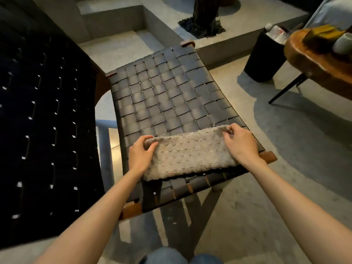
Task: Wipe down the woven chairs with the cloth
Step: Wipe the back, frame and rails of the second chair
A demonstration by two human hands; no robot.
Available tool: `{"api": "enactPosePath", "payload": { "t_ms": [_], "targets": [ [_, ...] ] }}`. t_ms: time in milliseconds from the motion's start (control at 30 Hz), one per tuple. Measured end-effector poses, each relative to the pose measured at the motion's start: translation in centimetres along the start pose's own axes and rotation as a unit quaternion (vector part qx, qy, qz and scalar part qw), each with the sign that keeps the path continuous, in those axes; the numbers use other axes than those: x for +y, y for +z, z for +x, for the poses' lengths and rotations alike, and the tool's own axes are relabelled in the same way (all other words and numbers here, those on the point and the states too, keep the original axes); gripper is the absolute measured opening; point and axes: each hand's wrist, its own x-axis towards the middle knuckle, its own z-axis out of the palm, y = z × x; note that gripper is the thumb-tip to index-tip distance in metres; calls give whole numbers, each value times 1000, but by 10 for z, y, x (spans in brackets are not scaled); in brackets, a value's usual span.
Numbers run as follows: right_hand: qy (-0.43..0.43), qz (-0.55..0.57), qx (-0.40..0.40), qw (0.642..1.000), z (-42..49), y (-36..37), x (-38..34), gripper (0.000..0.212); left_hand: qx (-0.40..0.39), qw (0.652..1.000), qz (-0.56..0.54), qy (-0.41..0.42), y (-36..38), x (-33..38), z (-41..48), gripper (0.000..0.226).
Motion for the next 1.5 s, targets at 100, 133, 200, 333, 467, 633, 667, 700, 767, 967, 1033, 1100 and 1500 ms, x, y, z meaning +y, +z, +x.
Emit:
{"api": "enactPosePath", "payload": {
  "t_ms": [100, 133, 200, 333, 467, 633, 667, 700, 767, 967, 1033, 1100, 1500],
  "targets": [
    [-6, -8, 50, 999, 6, 20, 11, 17, 31, 999, -14, 4, 17, -12, 8, 30],
    [-15, -12, 68, 997, 5, 26, 14, 19, 41, 999, -15, 2, 22, -16, 9, 30],
    [-23, -11, 95, 995, 3, 33, 18, 26, 60, 998, 3, 0, 28, -22, 11, 37],
    [5, 41, 89, 995, 2, 36, 21, 50, 74, 993, 52, -79, 31, -28, 12, 64],
    [21, 27, 35, 999, 4, 29, 21, 66, -8, 975, 131, -181, 25, -30, 7, 75],
    [-14, -18, 32, 999, -16, 26, 18, 38, -65, 973, 90, -200, 13, -15, -10, 35],
    [-21, 18, 30, 999, -20, 23, 19, 36, -57, 981, 58, -177, 12, -7, -16, 31],
    [-24, 73, 29, 997, -24, 19, 19, 35, -47, 987, 29, -148, 11, 4, -22, 28],
    [-37, 206, 31, 977, -32, 10, 20, 32, -40, 996, -19, -82, 7, 32, -35, 24],
    [-49, 495, 16, 867, -81, -8, 19, 11, -154, 956, -249, -32, 10, 97, -88, 19],
    [-40, 552, -1, 833, -100, -7, 20, 8, -201, 936, -288, -27, 21, 104, -105, 23],
    [-26, 566, -5, 824, -117, -2, 21, 19, -237, 924, -300, -22, 34, 107, -120, 27],
    [-77, 565, 41, 820, -160, -9, 65, 39, -337, 858, -386, -44, 64, 115, -137, 77]
  ]
}}
